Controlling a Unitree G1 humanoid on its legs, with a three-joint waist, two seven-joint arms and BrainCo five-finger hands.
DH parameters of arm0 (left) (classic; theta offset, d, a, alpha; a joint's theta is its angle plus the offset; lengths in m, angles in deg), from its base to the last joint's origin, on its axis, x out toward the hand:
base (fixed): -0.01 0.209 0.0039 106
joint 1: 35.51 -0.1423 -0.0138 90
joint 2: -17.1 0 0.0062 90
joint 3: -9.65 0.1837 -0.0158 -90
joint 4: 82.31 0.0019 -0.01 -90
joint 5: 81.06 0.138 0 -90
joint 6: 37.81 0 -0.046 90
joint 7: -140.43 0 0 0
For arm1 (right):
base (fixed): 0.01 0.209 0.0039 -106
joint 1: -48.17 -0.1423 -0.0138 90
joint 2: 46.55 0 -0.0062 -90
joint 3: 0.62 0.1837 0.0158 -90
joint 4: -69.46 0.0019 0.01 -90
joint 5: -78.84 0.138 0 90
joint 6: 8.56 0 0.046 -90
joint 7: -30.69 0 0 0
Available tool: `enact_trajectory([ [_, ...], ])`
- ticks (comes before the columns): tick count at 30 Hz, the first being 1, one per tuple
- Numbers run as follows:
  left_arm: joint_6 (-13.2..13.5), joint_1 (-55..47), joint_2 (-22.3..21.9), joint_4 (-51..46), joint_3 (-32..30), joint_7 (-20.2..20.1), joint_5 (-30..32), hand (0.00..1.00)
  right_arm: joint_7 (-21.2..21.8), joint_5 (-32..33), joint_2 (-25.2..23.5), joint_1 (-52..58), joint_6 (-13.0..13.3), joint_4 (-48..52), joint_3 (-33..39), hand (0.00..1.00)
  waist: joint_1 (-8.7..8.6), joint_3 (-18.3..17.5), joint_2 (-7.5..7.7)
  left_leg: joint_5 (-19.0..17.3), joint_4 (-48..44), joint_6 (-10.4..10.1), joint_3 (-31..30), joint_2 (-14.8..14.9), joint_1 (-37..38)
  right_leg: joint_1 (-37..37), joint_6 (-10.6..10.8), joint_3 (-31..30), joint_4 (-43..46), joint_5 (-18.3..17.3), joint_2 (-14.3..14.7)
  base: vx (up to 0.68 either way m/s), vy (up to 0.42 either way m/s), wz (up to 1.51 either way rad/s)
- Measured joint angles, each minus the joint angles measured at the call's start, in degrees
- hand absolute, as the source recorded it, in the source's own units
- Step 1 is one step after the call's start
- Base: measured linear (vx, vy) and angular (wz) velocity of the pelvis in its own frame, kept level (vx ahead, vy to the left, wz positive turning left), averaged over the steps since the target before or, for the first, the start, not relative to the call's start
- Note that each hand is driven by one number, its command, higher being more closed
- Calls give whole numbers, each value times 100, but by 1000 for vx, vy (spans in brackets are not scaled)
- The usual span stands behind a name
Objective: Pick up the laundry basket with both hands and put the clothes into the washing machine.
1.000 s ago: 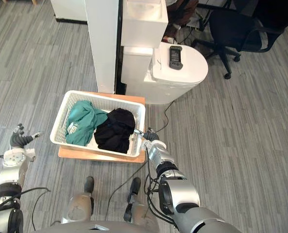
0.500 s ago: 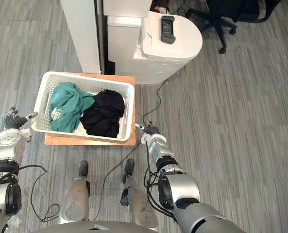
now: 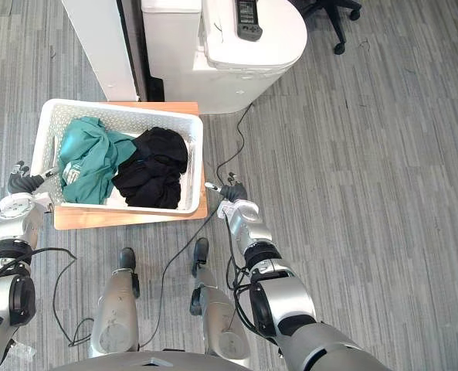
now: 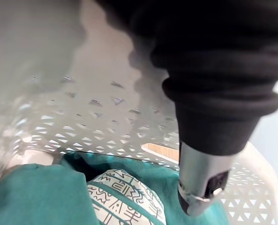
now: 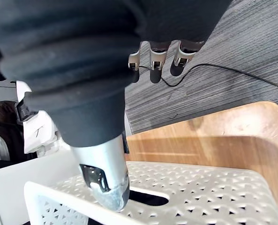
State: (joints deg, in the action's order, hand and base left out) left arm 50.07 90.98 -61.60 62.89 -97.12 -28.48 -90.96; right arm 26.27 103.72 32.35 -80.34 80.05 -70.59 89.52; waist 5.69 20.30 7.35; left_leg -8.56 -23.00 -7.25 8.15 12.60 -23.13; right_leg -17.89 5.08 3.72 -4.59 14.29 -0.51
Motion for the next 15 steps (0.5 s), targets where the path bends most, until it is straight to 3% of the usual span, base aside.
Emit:
enact_trajectory([
  [6,3,0,-8,3,-86,5,159,0,-122,-43,-22,-45,50,461,-222,0,-1,43,86,-36,-3,31,57,-5,19,-5,7,-115,0,14,-15,-11,22,-4],
  [15,40,2,2,-6,-101,15,304,0,-178,-181,-28,-392,44,65,-307,0,26,124,130,6,-20,5,61,-16,-8,-27,65,-100,-1,-108,-22,-1,-2,1],
])
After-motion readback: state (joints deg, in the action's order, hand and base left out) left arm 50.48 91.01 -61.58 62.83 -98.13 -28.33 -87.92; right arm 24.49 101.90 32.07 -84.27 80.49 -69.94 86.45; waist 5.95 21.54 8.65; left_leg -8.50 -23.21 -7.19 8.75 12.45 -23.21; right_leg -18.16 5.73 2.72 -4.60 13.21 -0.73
